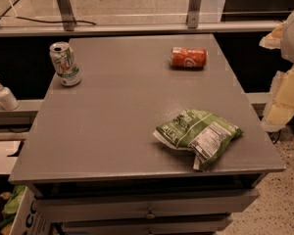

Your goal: Pick coke can

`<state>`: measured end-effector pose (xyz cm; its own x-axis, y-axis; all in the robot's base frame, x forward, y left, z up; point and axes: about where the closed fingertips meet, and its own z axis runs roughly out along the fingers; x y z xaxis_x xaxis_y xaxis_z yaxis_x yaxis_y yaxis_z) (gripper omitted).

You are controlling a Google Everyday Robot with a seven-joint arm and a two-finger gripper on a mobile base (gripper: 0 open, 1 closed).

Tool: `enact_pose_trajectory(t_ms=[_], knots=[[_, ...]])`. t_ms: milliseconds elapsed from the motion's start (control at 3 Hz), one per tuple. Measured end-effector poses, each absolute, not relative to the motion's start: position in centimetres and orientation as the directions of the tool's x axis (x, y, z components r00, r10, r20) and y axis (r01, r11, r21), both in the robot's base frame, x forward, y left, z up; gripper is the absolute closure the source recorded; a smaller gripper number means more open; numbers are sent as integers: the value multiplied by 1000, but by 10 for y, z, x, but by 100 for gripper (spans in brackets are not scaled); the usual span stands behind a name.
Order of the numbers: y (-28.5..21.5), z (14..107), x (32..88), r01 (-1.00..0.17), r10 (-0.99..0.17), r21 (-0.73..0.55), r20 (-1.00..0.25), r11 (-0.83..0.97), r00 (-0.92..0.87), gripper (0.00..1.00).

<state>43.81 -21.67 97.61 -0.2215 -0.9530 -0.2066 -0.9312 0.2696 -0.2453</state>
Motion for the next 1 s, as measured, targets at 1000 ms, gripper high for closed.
enact_pose_trajectory(t_ms=[1000], knots=[[-225,964,478,-921,-934,-276,-306,273,-185,0]])
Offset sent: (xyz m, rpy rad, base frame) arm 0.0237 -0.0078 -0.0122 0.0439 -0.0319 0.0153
